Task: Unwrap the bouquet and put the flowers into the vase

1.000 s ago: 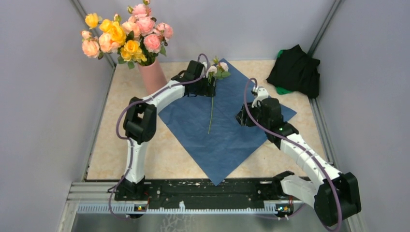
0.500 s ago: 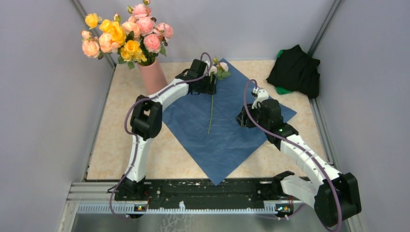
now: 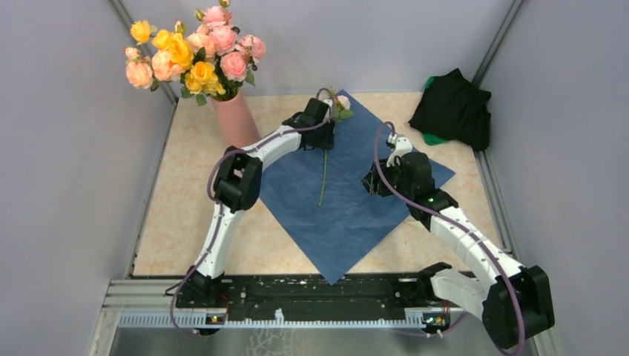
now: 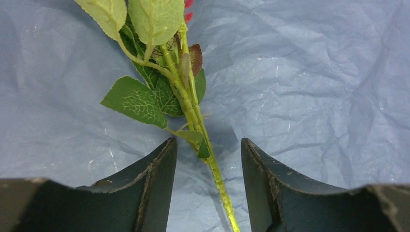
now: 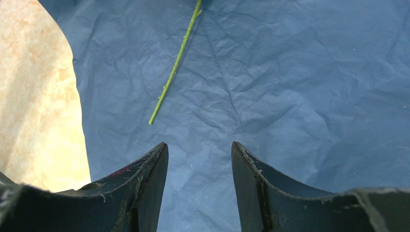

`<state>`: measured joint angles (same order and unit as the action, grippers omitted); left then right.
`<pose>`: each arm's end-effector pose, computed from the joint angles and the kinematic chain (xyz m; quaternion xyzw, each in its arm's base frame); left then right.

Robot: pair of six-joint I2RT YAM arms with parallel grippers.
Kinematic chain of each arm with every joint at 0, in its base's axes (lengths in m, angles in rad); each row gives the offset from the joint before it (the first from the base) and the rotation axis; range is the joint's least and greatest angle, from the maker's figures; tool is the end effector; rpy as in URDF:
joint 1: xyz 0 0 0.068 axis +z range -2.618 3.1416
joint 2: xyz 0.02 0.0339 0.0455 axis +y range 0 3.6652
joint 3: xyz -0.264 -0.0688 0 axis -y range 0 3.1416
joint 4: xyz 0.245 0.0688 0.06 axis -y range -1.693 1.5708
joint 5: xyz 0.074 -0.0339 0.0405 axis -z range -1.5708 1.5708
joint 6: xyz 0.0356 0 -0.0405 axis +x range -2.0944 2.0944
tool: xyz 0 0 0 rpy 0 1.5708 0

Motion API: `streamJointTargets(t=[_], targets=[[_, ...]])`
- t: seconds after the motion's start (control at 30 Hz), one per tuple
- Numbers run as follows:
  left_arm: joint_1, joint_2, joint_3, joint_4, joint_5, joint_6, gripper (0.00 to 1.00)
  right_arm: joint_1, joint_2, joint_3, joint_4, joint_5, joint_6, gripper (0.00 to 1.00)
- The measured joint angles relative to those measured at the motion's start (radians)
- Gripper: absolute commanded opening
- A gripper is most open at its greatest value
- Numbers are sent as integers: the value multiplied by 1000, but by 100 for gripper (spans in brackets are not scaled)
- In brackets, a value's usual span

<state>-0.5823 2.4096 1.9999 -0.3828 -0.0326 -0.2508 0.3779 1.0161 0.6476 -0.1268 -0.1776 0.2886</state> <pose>0.4533 -0.2971 0.1694 0.1465 0.9135 -0.1397 0.3530 0.2087 0.0896 0.2538 -0.0836 0.8526 0.2389 0.4572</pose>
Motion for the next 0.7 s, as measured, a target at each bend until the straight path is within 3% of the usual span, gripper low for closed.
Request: streamJointTargets(t=[0.13,0.3,0.4,0.7], targets=[[-11,11,14,2,-31,-18,30,0,-2,0,0,0,0,51],[-18,12,16,3,-64,-26,15,0,-2,-3,3,0,0,51],[-18,12,16,5,-76,-26,0,0,-2,-11,9,0,0,51],[-20,-8,-26,53,-79,-26,0,0,-2,-14,8,0,0,51]])
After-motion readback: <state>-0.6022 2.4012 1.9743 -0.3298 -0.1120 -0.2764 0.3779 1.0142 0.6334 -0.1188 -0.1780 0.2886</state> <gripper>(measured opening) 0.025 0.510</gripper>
